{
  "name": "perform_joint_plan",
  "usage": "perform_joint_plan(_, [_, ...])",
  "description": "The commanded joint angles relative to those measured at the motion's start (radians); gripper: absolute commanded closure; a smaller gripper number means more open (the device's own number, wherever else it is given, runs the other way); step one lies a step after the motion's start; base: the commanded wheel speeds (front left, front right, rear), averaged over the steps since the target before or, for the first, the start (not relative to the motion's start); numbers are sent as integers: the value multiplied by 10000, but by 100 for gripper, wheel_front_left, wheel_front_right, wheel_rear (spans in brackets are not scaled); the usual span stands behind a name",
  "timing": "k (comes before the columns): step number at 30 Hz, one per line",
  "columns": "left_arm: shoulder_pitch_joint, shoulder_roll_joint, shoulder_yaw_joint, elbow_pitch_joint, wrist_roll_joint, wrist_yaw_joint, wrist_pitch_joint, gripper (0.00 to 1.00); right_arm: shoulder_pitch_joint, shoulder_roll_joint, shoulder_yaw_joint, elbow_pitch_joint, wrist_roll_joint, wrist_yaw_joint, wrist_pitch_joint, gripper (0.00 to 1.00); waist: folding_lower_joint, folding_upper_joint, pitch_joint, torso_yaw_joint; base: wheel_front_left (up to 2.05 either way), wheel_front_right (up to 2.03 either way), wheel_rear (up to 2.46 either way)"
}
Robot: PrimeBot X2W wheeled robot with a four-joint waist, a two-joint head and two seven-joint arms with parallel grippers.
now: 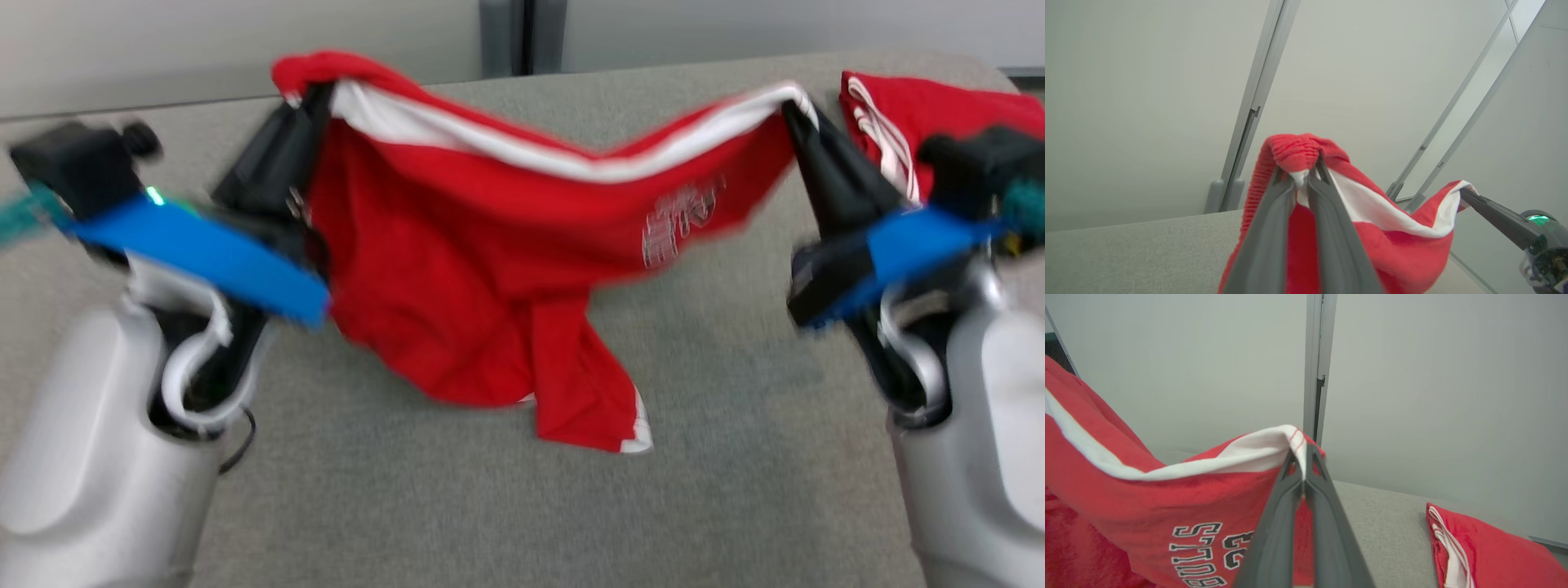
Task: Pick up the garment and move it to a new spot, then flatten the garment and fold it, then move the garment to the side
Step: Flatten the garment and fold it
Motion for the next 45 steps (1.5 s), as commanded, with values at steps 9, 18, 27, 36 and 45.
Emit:
perform_joint_plan(9, [-4768, 461, 781, 2263, 752, 263, -115, 100, -5781, -823, 954, 3713, -61, 0, -1388, 100, -3, 0, 1952, -290, 0, 0, 0])
perform_joint_plan(18, [-6617, -111, 998, 3723, 946, 74, -2203, 100, -8273, -805, 644, 5814, -1163, -8, -4227, 100, -3, 0, 2148, -309, 0, 0, 0])
perform_joint_plan(27, [-4088, -362, -927, 4485, 347, -155, -3607, 100, -6161, -1033, 2041, 7483, -827, 0, -4240, 100, -3, 0, 1956, -245, 0, 0, 0])
perform_joint_plan(36, [-1088, -107, -2520, 5270, 319, -137, -4043, 100, -3232, -1922, 3151, 7588, 478, 0, -3382, 100, -3, 0, 892, -119, 0, 0, 0])
perform_joint_plan(45, [1829, 125, -2615, 4892, 1022, -59, -4049, 100, 292, -3266, 3825, 4628, 1636, -1, -1413, 100, -3, 0, -640, 129, 0, 0, 0])
